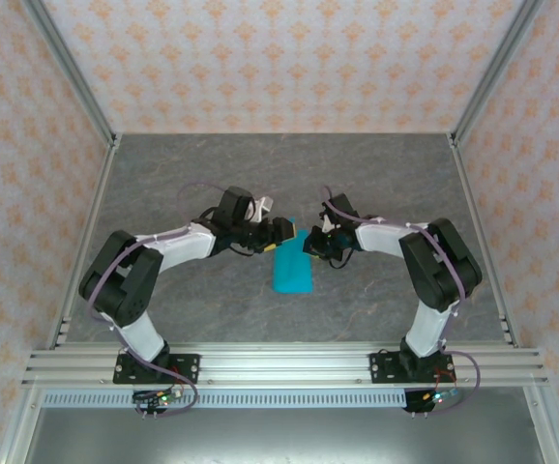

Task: Fold a paper plane with a square sheet of paper (fold left side to right side)
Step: First fold in half a square sheet of paper at the center of the table.

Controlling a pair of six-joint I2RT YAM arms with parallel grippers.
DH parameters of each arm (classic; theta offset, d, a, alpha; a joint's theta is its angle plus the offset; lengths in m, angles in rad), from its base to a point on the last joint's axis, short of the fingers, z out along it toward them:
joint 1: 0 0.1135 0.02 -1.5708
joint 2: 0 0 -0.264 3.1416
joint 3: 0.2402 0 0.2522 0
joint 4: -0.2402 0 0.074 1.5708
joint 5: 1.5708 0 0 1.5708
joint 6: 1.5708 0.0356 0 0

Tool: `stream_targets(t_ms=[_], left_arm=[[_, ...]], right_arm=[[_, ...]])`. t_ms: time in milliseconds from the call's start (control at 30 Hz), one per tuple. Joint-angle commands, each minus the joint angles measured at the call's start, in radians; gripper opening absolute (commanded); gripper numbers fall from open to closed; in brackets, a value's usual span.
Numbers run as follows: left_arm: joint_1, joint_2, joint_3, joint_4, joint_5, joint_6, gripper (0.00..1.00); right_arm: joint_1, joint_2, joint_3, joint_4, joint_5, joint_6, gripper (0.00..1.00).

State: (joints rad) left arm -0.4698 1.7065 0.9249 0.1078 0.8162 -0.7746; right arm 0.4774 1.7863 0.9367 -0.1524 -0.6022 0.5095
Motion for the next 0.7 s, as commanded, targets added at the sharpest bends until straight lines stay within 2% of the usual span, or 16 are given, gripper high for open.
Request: stream_targets(t_ms=[0, 167, 300, 467, 567, 667], left_arm=[[-0.003, 0.028, 0.037, 0.049, 0.02, -0.019, 0.7], [-0.004, 0.044, 0.042, 0.056, 0.014, -0.021, 0.7], [-0.003, 0.054, 0.042, 0.06, 0.009, -0.026, 0.7], [-0.003, 0.059, 0.038, 0.064, 0.005, -0.026, 0.69], [-0.003, 0.06, 0.036, 0.064, 0.005, -0.026, 0.67], [-0.004, 0.059, 0.032, 0.064, 0.005, -0.023, 0.62]], right_arm=[[0.002, -0.069, -0.016, 0.021, 0.046, 0.004, 0.19], [-0.034, -0.206, -0.021, -0.016, 0.098, 0.002, 0.29], [-0.066, -0.284, -0.063, 0.036, 0.035, 0.035, 0.36], [-0.063, -0.27, -0.128, 0.227, -0.139, 0.15, 0.36], [-0.057, -0.235, -0.157, 0.334, -0.183, 0.218, 0.36], [-0.046, -0.197, -0.151, 0.367, -0.202, 0.234, 0.35]])
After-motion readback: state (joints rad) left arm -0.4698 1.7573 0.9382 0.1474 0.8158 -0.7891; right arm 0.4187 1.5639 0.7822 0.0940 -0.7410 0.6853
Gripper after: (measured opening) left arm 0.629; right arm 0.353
